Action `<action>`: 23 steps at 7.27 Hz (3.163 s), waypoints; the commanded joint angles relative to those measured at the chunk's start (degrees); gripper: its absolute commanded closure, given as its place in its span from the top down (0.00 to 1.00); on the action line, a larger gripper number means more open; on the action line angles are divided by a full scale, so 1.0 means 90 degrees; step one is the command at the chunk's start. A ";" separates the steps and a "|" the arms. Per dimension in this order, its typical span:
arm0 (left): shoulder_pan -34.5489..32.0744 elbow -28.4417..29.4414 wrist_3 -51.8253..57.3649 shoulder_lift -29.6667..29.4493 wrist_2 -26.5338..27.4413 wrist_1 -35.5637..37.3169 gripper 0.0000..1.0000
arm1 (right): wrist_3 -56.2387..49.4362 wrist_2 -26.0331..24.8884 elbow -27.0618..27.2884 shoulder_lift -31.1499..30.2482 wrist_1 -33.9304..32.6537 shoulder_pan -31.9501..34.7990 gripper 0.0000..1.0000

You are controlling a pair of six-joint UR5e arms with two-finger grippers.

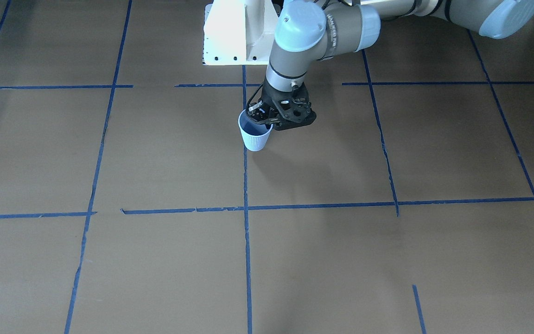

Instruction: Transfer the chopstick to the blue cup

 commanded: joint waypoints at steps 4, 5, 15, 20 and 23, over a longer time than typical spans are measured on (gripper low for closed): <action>0.0096 0.0270 -0.0052 0.0007 0.0046 -0.0215 1.00 | -0.0010 0.0000 -0.0003 0.0004 0.0000 -0.0002 1.00; 0.0087 0.0270 -0.0236 0.0065 0.0046 -0.0245 1.00 | 0.0000 0.0000 -0.0003 0.0004 0.0000 -0.0002 1.00; -0.0906 -0.3127 0.0756 0.1471 -0.0109 0.1648 1.00 | -0.0010 -0.0214 0.0349 0.0072 -0.0029 -0.0021 1.00; -0.3483 -0.3070 0.4773 0.2923 -0.1262 0.2167 1.00 | 0.0049 -0.0107 -0.1349 0.0111 0.2109 0.0095 1.00; -0.4229 -0.2884 0.6109 0.3561 -0.1653 0.2089 1.00 | 0.0049 -0.0127 -0.2566 0.1124 0.2139 0.0631 1.00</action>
